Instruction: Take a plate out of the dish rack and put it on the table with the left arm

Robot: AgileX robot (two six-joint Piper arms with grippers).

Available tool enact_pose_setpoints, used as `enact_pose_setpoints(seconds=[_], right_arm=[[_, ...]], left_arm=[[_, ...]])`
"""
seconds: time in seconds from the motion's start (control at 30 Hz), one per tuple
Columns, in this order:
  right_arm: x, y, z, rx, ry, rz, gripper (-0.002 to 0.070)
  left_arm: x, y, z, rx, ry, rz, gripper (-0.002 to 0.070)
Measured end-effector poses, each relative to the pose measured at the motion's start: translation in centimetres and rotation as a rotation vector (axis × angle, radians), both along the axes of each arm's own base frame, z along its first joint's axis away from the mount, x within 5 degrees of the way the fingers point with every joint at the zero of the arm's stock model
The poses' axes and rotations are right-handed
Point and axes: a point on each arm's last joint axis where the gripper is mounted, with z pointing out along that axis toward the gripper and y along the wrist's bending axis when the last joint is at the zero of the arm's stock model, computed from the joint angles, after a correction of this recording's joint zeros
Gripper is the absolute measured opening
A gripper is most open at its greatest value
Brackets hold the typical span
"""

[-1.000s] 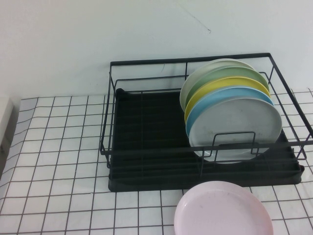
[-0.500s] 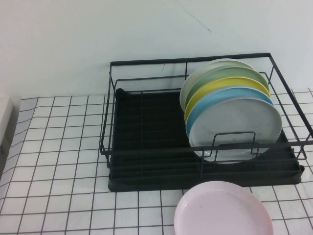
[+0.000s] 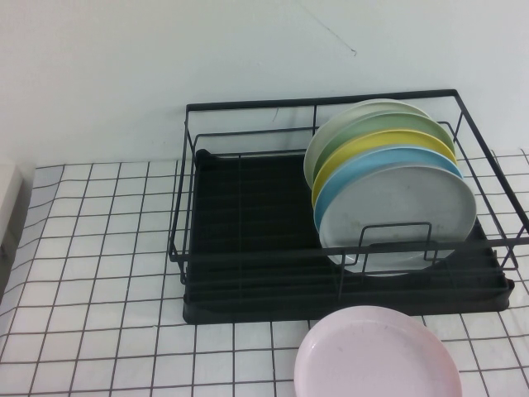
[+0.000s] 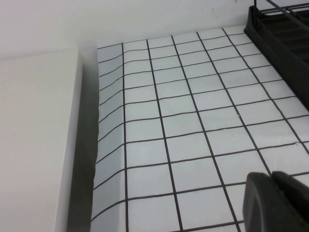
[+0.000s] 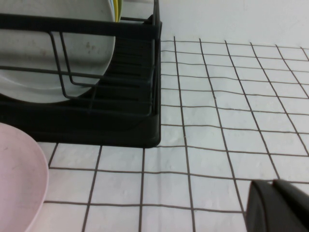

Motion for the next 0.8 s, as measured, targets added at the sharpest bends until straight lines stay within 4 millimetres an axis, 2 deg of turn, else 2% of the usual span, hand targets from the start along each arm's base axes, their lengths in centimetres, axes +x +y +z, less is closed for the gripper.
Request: enact_pose_setpoints(seconds=[0.2,0.6,0.8], right_arm=[[0.0,0.0,0.0,0.000,0.000,0.000,-0.0001],[0.0,0.0,0.0,0.000,0.000,0.000,-0.0001],[0.0,0.0,0.0,0.000,0.000,0.000,-0.0001]], left_arm=[[0.1,-0.2,0.3,-0.068,-0.040,0.001,-0.0003],[0.2,-1.3,1.5,-0.693,-0.111,-0.005,-0.0003],[0.3,-1.3,1.8,-0.735,-0.141,-0.005,-0.0003]])
